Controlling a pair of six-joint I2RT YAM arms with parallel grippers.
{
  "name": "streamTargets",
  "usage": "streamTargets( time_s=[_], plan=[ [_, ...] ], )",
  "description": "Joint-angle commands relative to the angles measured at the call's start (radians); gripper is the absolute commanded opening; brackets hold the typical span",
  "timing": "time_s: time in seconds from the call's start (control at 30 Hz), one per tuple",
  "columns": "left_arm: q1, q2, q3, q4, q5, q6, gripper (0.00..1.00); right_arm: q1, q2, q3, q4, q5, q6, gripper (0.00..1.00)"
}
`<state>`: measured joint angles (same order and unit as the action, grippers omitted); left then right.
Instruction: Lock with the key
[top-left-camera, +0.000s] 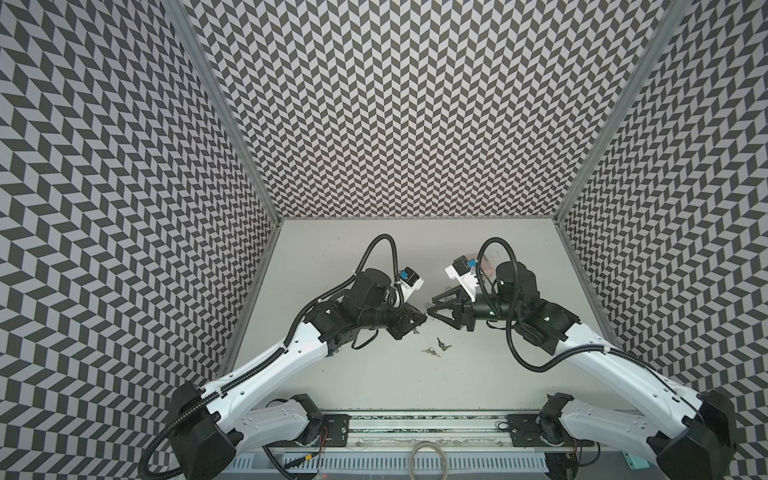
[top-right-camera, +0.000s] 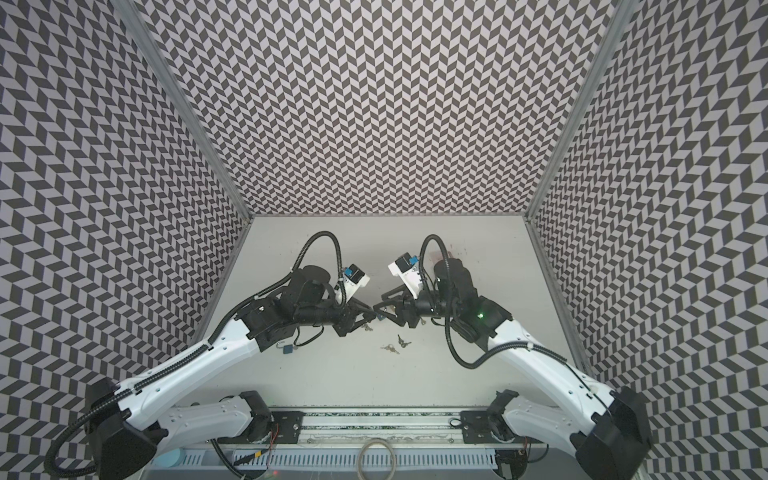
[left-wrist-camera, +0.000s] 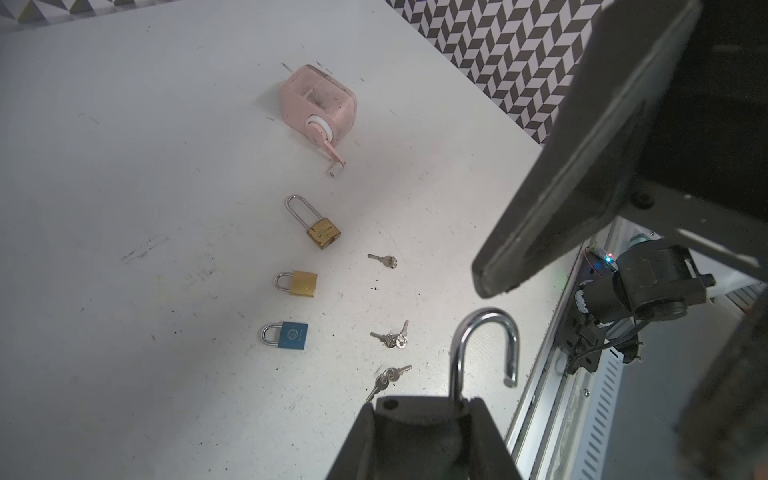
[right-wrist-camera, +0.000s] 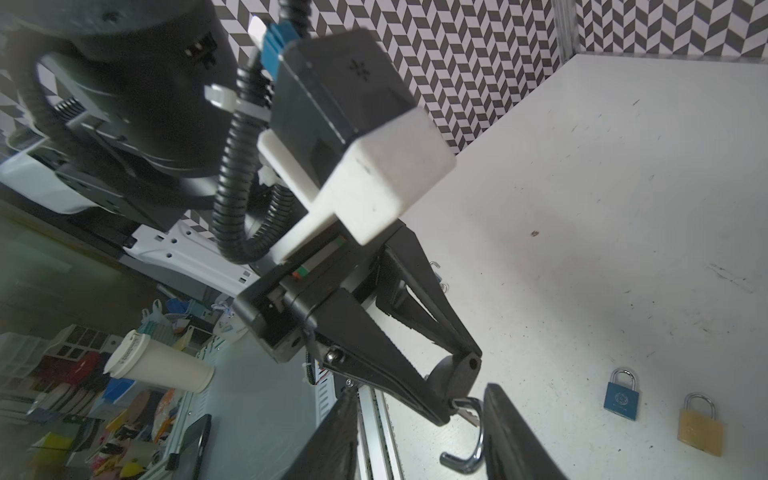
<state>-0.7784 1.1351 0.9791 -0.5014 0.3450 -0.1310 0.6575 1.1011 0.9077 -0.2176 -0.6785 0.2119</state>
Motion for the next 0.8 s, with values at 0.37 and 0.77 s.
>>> streamTargets(
  time_s=[0.37,0.77],
  plan=[
    [0.001,-0.017,0.04,-0.045,0.031,0.073,0.0,-0.004,0.061,0.076,-0.174,-0.035,-0.071,0.39],
    [-0.011,-0.018,0.046,-0.048,0.045,0.085,0.0,-0.004,0.098,0.085,-0.18,-0.067,-0.07,0.23]
  ],
)
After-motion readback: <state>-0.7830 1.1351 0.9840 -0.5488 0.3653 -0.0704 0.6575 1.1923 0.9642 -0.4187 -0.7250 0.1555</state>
